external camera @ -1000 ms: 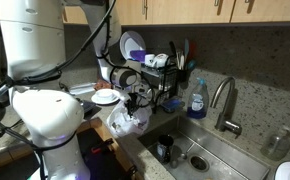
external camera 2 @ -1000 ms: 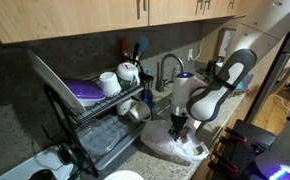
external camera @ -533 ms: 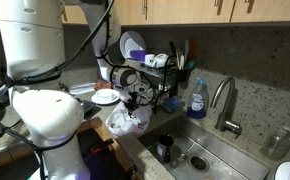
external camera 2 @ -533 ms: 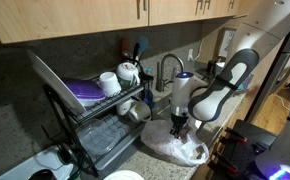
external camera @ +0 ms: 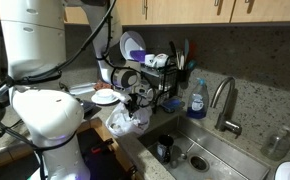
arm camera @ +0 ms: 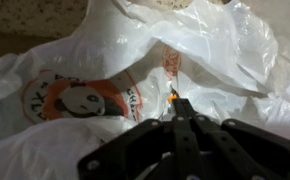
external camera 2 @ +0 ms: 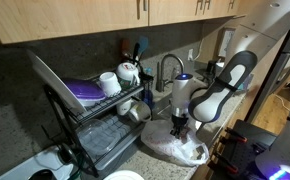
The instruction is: Take the white object from the white plastic and put it on the black bowl
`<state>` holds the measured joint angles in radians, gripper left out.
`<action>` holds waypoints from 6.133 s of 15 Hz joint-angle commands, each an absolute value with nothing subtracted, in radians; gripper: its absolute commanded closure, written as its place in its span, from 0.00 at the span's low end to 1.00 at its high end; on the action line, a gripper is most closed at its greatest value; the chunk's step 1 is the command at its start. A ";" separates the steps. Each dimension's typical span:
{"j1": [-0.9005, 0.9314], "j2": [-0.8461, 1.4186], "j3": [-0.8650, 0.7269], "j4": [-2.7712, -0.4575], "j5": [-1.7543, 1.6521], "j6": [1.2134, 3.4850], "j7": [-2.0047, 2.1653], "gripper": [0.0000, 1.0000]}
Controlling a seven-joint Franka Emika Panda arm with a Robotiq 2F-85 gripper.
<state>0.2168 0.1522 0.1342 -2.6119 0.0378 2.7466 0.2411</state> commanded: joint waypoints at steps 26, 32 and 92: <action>0.235 0.309 0.092 -2.478 0.004 2.747 0.288 1.00; 0.239 0.184 0.098 -2.525 -0.004 2.740 0.290 1.00; 0.188 0.119 0.181 -2.514 0.131 2.645 0.129 1.00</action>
